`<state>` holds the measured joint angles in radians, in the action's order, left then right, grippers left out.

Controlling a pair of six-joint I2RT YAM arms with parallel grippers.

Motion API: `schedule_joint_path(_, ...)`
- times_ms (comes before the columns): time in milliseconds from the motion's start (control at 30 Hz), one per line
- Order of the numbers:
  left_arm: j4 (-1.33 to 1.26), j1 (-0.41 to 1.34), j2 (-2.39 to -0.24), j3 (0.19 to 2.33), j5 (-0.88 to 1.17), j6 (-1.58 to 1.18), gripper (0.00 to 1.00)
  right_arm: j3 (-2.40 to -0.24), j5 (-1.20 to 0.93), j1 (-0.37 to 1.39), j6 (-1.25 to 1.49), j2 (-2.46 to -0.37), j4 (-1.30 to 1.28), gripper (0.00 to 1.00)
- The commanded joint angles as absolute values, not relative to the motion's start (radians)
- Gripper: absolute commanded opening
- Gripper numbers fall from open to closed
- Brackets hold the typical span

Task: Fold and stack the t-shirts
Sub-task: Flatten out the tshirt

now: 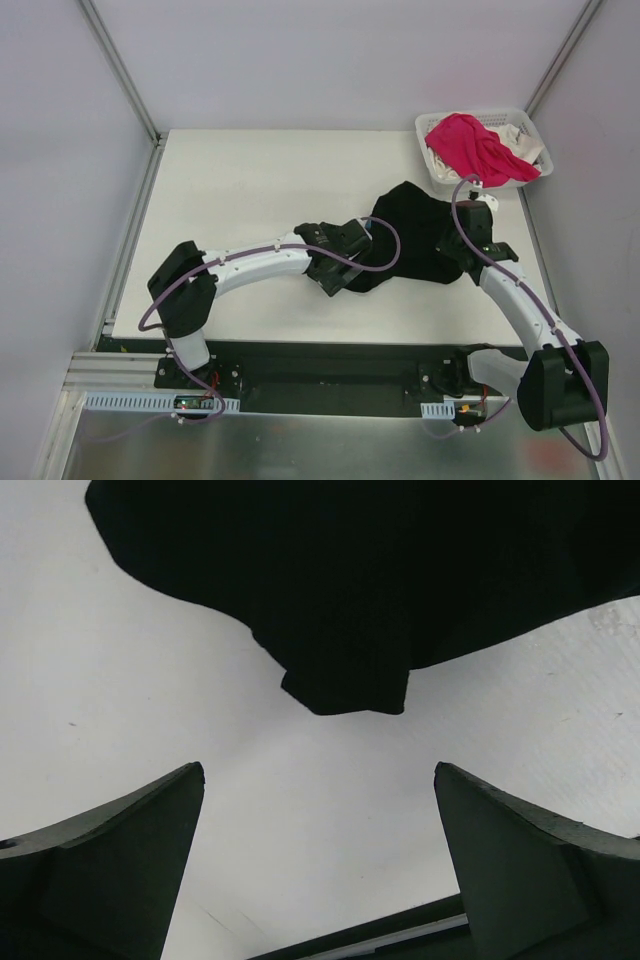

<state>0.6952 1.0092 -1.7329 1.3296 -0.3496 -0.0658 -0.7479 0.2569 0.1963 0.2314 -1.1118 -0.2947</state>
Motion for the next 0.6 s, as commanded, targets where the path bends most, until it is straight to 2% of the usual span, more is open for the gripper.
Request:
schedule_joint_path(0, 0.719, 1.037, -1.759, 1.376, -0.385, -0.069, 0.98, -0.792, 0.245, 0.181, 0.224, -1.106, -0.268, 0.01)
schedule_joint_path(167, 0.718, 1.040, -1.767, 1.362, -0.405, -0.066, 0.95, -0.792, 0.229, 0.170, 0.222, -1.101, -0.267, 0.01)
schedule_joint_path(300, 0.718, 1.046, -1.776, 1.348, -0.410, -0.072, 0.81, -0.790, 0.213, 0.167, 0.230, -1.104, -0.265, 0.01)
schedule_joint_path(333, 0.719, 1.046, -1.779, 1.348, -0.410, -0.074, 0.69, -0.790, 0.207, 0.167, 0.232, -1.103, -0.264, 0.01)
schedule_joint_path(367, 0.721, 1.048, -1.789, 1.347, -0.411, -0.075, 0.62, -0.788, 0.207, 0.164, 0.233, -1.101, -0.264, 0.01)
schedule_joint_path(400, 0.719, 1.049, -1.793, 1.345, -0.414, -0.077, 0.61, -0.790, 0.204, 0.166, 0.233, -1.097, -0.264, 0.01)
schedule_joint_path(567, 0.719, 1.066, -1.815, 1.347, -0.452, -0.094, 0.71, -0.793, 0.202, 0.161, 0.229, -1.081, -0.264, 0.01)
